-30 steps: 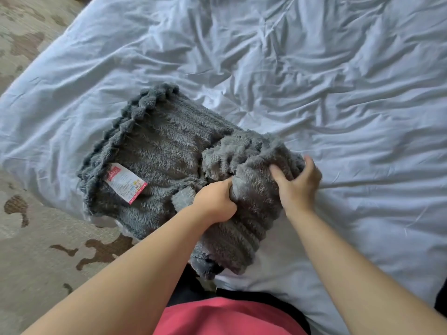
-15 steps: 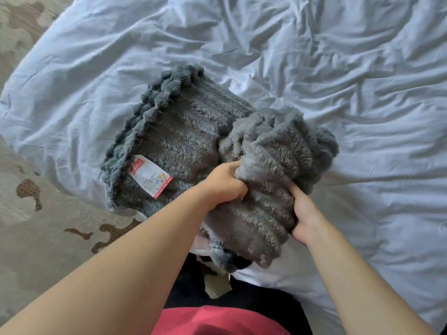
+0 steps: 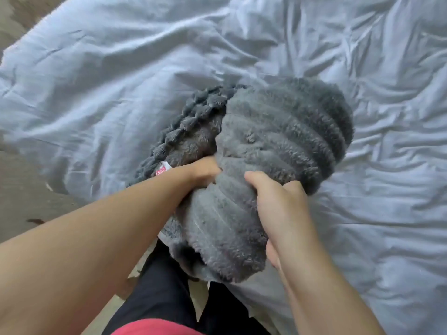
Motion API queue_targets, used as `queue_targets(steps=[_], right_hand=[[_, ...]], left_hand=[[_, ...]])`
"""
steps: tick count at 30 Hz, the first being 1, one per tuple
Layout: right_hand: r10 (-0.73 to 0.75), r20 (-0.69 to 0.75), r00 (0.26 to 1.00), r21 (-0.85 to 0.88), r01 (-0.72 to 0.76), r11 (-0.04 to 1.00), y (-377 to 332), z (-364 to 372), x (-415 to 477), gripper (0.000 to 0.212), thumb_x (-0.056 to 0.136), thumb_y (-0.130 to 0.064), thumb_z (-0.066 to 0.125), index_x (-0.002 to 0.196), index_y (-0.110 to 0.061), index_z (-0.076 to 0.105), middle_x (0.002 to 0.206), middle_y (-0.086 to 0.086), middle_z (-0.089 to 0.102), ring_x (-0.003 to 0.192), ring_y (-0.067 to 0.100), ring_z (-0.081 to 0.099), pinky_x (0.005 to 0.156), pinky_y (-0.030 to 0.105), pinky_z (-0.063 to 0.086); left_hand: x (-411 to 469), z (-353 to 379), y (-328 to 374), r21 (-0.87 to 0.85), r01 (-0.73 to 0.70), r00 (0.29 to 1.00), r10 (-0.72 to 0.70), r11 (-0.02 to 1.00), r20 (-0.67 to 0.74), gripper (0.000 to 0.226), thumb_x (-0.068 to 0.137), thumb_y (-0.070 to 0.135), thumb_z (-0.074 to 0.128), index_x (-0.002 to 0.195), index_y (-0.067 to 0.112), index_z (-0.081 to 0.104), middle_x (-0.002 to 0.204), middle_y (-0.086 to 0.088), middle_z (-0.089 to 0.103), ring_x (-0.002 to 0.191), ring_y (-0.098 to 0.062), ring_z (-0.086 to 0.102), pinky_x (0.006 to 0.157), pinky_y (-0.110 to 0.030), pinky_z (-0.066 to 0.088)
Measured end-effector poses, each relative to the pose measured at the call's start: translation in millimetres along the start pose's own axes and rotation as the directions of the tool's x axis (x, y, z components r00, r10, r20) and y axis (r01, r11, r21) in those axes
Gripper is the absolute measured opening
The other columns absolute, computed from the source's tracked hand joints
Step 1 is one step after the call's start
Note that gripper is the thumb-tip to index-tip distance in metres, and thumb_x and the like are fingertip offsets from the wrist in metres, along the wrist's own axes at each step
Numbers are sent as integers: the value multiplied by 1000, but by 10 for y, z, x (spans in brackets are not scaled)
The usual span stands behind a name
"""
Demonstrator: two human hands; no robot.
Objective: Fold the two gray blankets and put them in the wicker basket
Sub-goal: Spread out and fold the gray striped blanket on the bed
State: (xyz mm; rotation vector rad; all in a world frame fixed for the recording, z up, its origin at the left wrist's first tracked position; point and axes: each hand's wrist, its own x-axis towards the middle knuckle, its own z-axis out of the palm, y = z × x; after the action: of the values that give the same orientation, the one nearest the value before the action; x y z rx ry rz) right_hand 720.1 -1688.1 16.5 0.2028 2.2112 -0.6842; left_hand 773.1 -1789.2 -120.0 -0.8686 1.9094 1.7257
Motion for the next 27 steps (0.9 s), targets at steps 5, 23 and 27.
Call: queue_targets(steps=[5, 23, 27], right_hand=[[-92, 186, 978, -333, 151, 931, -476, 576, -57, 63, 74, -33, 55, 128, -2, 50, 130, 13, 50, 115, 32, 49, 100, 43, 44], [-685, 541, 487, -546, 823, 154, -1141, 1066, 52, 14, 84, -17, 51, 84, -7, 61, 92, 10, 60, 91, 28, 57, 74, 32, 44], [-707, 707, 27, -541, 665, -516, -1204, 724, 598, 46, 90, -46, 49, 131, -28, 54, 147, 7, 40, 141, 29, 26, 115, 44, 4]], left_hand=[[-493, -571, -244, 97, 162, 934, -121, 982, -337, 15, 89, 22, 55, 97, 17, 67, 105, -8, 66, 108, -24, 58, 71, -26, 34], [-984, 10, -2, -242, 398, 307, -377, 885, -874, 61, 94, 53, 23, 150, 29, 18, 159, 1, 15, 147, -21, 5, 117, -48, -3], [-946, 63, -181, -202, 373, 271, -314, 905, -910, 60, 92, 52, 26, 148, 31, 25, 156, 1, 24, 145, -21, 11, 117, -46, -1]])
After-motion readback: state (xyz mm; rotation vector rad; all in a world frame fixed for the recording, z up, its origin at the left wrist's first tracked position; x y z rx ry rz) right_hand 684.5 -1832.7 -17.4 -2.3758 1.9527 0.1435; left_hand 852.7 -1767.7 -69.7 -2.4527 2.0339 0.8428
